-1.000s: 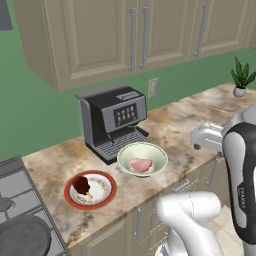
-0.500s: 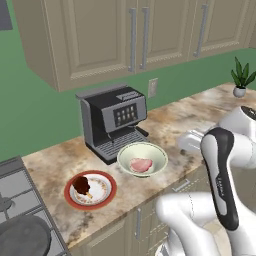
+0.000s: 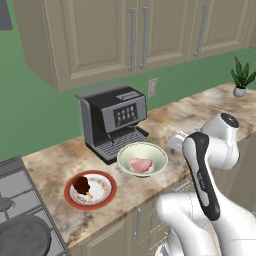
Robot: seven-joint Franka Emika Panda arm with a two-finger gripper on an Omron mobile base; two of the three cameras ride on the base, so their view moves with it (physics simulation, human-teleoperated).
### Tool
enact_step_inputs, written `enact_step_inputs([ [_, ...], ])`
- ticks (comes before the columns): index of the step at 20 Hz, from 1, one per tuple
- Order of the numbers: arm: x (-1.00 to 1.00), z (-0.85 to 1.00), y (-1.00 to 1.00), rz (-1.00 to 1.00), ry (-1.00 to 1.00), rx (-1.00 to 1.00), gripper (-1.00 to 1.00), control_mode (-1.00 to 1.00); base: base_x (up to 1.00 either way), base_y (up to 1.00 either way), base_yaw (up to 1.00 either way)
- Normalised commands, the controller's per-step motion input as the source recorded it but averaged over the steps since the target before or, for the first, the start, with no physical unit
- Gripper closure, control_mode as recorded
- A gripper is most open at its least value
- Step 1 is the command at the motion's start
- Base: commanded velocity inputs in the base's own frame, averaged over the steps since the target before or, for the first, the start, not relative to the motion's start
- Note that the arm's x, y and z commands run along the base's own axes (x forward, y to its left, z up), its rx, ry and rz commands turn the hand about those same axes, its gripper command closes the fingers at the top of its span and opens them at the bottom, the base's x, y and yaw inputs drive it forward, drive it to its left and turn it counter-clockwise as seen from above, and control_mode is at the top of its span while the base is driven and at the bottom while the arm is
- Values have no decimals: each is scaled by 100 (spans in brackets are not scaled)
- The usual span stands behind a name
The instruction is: Place one of the steaks on the plate and the other in the bowl. Then place the bowl in the fridge.
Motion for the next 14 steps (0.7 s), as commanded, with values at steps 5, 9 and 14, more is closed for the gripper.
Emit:
enact_step_inputs([
  [5, 45, -31, 0, -10, 0, 3, -100, -100, 0, 0, 0],
  [9, 29, -32, -5, -1, 0, 7, -100, -100, 0, 0, 0],
  [14, 33, -33, -3, 0, 0, 5, -100, -100, 0, 0, 0],
])
